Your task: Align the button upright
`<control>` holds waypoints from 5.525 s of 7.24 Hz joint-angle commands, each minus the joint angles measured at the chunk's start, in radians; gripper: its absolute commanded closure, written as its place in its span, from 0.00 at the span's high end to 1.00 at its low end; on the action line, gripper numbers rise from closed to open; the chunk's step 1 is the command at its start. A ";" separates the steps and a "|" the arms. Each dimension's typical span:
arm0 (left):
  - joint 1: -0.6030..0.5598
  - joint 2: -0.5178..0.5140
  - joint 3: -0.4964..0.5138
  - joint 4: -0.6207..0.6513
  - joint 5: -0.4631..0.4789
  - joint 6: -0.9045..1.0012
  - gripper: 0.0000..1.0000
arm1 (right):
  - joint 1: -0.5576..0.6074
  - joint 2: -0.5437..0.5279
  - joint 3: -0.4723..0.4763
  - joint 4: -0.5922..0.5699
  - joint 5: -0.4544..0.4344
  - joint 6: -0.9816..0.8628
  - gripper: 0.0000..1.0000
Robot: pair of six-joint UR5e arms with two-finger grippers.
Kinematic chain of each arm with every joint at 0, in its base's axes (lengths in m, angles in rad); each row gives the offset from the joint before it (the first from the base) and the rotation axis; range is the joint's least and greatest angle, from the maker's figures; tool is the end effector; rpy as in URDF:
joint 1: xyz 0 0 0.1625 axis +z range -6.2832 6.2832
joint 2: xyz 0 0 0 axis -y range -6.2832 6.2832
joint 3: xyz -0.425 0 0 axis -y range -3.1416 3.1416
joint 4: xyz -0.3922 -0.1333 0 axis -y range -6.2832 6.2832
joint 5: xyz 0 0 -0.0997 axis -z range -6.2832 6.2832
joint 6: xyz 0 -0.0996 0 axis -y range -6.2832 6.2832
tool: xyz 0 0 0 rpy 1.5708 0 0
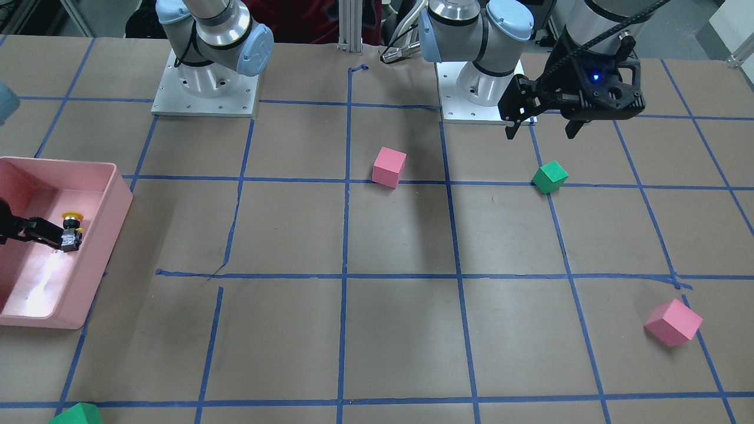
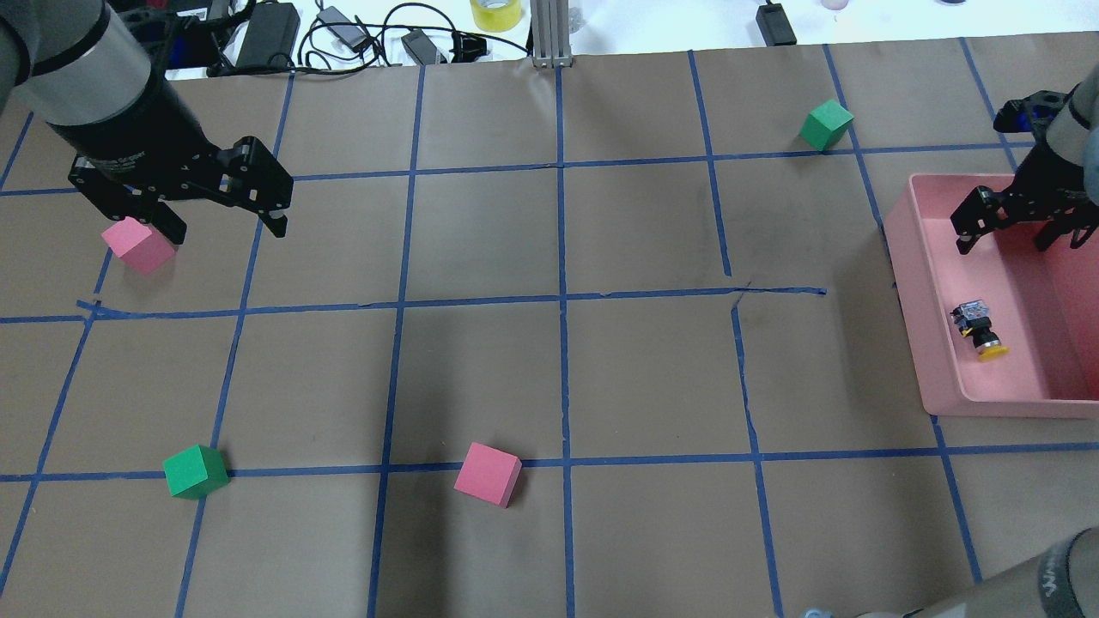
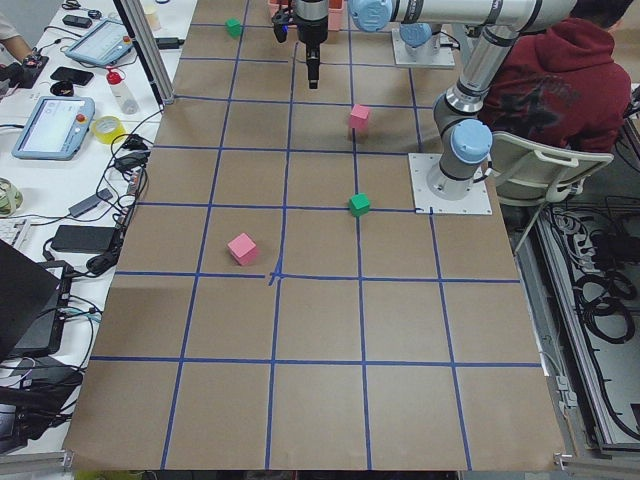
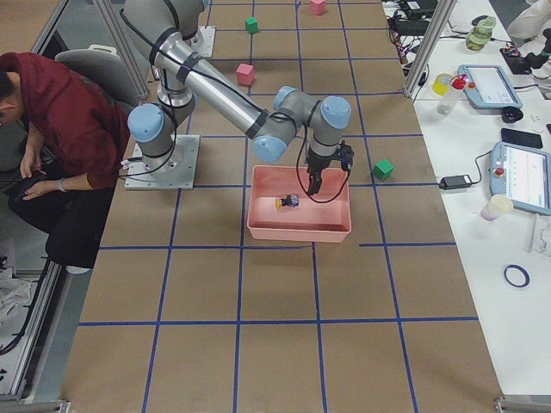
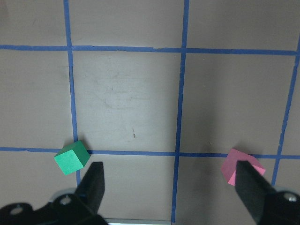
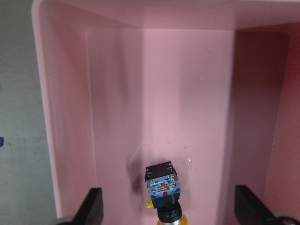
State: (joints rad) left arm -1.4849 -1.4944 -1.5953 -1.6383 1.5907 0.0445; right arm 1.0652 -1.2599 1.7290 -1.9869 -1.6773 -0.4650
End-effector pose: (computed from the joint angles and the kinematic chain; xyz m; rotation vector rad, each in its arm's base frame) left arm -0.0916 -0.4669 0.5055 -0.0644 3.1220 0.0263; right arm -0.1707 -0.5618 0.2856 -0.0579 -3.0680 -0.1482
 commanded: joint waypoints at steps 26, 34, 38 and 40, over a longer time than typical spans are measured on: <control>0.000 0.000 0.000 -0.002 0.000 0.000 1.00 | -0.091 0.076 0.038 -0.043 0.073 0.115 0.00; 0.000 0.000 -0.002 -0.003 0.002 0.000 1.00 | 0.250 -0.006 -0.112 0.106 0.153 0.453 0.00; 0.000 0.002 -0.003 -0.003 0.002 0.000 1.00 | 0.617 0.224 -0.310 0.004 0.206 0.768 0.00; 0.000 0.009 -0.018 0.002 0.000 0.015 1.00 | 0.667 0.299 -0.356 -0.061 0.310 0.888 0.00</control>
State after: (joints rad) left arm -1.4849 -1.4890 -1.6065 -1.6397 1.5913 0.0527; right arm 1.6938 -1.0159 1.4090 -2.0103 -1.4435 0.3442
